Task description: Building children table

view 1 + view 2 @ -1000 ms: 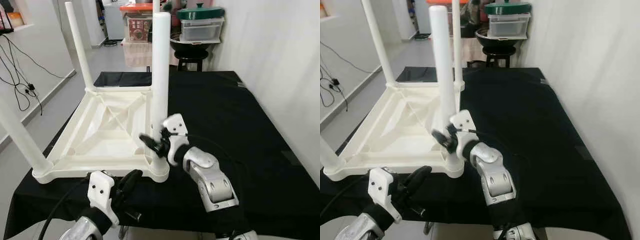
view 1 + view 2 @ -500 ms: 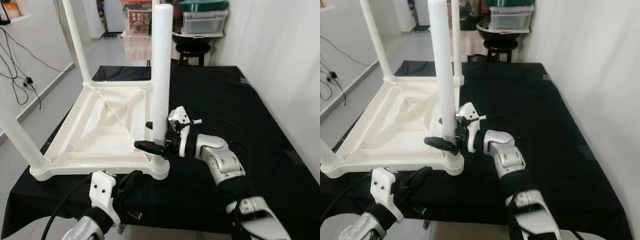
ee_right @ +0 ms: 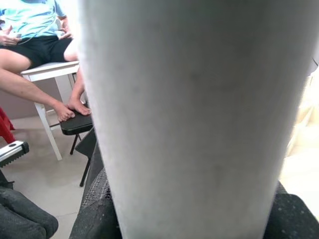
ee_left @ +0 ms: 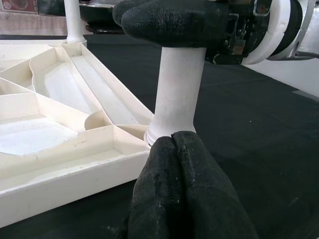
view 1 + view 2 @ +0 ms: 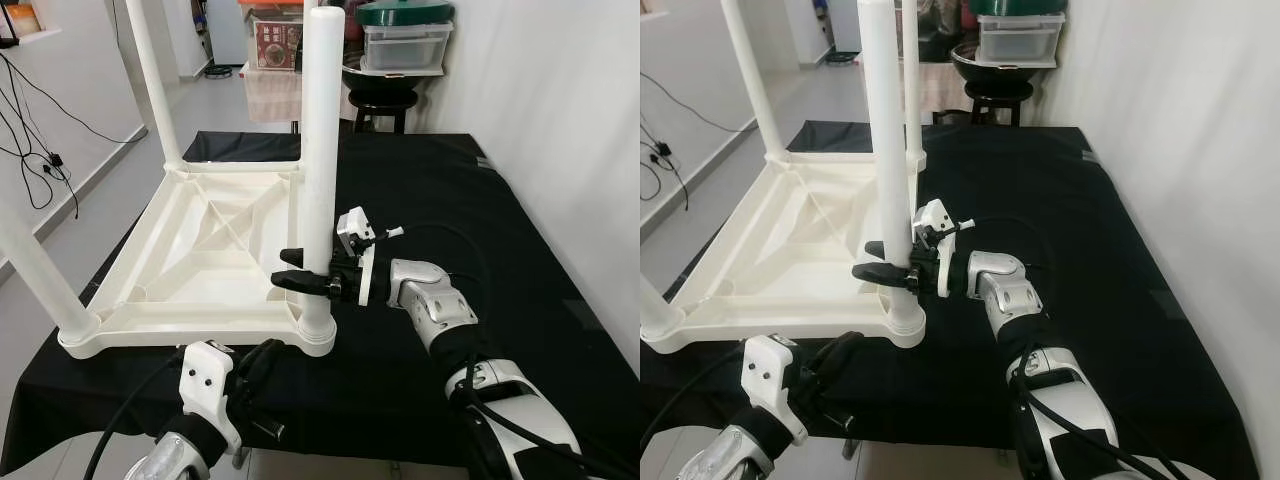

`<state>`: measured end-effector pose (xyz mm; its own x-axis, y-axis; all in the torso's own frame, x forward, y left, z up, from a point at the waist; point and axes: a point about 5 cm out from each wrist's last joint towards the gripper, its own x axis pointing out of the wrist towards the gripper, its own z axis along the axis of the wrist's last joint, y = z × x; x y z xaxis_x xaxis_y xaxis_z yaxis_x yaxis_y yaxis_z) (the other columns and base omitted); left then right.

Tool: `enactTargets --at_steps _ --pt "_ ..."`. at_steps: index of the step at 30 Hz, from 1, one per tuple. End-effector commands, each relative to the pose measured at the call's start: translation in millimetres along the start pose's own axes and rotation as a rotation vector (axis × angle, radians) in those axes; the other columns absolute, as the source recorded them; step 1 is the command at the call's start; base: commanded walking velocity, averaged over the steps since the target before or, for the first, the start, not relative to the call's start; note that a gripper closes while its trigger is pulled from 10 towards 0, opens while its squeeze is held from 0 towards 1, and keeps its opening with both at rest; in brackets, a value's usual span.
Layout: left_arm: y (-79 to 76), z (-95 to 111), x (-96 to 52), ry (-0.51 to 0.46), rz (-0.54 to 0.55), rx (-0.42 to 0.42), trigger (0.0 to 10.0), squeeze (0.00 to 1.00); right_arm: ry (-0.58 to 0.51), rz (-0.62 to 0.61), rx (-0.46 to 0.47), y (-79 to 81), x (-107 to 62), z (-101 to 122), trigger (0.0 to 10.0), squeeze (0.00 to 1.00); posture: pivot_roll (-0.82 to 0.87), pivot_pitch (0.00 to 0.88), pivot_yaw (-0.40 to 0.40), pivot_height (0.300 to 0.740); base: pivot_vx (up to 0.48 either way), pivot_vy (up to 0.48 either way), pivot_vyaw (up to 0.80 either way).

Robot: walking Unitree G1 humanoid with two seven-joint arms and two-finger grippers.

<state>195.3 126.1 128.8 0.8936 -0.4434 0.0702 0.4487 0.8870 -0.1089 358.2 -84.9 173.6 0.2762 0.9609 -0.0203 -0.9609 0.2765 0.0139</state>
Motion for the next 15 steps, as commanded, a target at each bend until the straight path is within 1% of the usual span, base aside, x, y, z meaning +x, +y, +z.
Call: enactTargets --at_steps 1,3,4,5,6,7,8,9,10,11,12,14,15 --pt "0.1 -1 -0.1 0.004 0.006 0.003 10.0 0.00 0.008 -0.001 0.010 1.4 -0.2 -3 0.0 0.00 0.02 0.000 -0.028 0.740 0.000 0.000 0.00" --pt "-0.2 -1 -0.2 0.002 0.006 0.003 10.0 0.00 0.017 -0.025 -0.006 3.7 -2.9 -7 0.0 0.00 0.01 0.010 -0.031 0.740 0.000 0.000 0.00" --pt "-0.2 0 -0.8 -0.001 0.007 0.003 10.0 0.00 0.038 -0.093 -0.015 9.0 -4.7 -15 0.0 0.00 0.00 0.025 -0.035 0.740 0.000 0.000 0.00" --pt "-0.2 0 -0.8 -0.001 0.007 0.003 10.0 0.00 0.038 -0.093 -0.015 9.0 -4.7 -15 0.0 0.00 0.00 0.025 -0.035 0.740 0.000 0.000 0.00" --pt "0.8 1 -2.0 -0.003 0.010 0.005 10.0 0.00 0.053 -0.352 -0.051 13.9 -2.5 -23 0.0 0.00 -0.01 0.034 -0.030 0.740 0.000 0.000 0.00" --pt "2.3 3 -3.1 -0.005 0.013 0.007 10.0 0.00 0.072 -0.574 -0.004 34.1 -2.9 -39 0.0 0.00 -0.04 0.047 -0.015 0.740 0.000 0.000 0.00" --pt "2.3 3 -3.1 -0.005 0.013 0.007 10.0 0.00 0.072 -0.574 -0.004 34.1 -2.9 -39 0.0 0.00 -0.04 0.047 -0.015 0.740 0.000 0.000 0.00" --pt "4.1 3 -3.3 -0.006 0.015 0.009 10.0 0.00 0.012 -0.627 -0.091 45.4 0.2 -26 0.0 0.00 -0.05 0.049 -0.007 0.740 0.000 0.000 0.00" --pt "4.1 3 -3.3 -0.006 0.015 0.009 10.0 0.00 0.012 -0.627 -0.091 45.4 0.2 -26 0.0 0.00 -0.05 0.049 -0.007 0.740 0.000 0.000 0.00" --pt "6.1 2 -2.8 -0.001 0.015 0.014 10.0 0.00 0.009 -0.637 -0.065 45.6 7.0 -27 0.0 0.00 -0.04 0.030 -0.008 0.740 0.000 0.000 0.00" --pt "6.1 2 -2.1 0.000 0.013 0.015 10.0 0.00 0.022 -0.619 -0.068 42.7 9.3 -29 0.0 0.00 -0.04 0.030 -0.008 0.740 0.000 0.000 0.00" --pt "6.1 2 -2.1 0.000 0.013 0.015 10.0 0.00 0.022 -0.619 -0.068 42.7 9.3 -29 0.0 0.00 -0.04 0.030 -0.008 0.740 0.000 0.000 0.00" --pt "7.2 2 -1.4 0.001 0.012 0.019 10.0 0.00 0.041 -0.598 -0.072 43.7 13.7 -32 0.0 0.00 -0.02 0.028 -0.017 0.740 0.000 0.000 0.00"
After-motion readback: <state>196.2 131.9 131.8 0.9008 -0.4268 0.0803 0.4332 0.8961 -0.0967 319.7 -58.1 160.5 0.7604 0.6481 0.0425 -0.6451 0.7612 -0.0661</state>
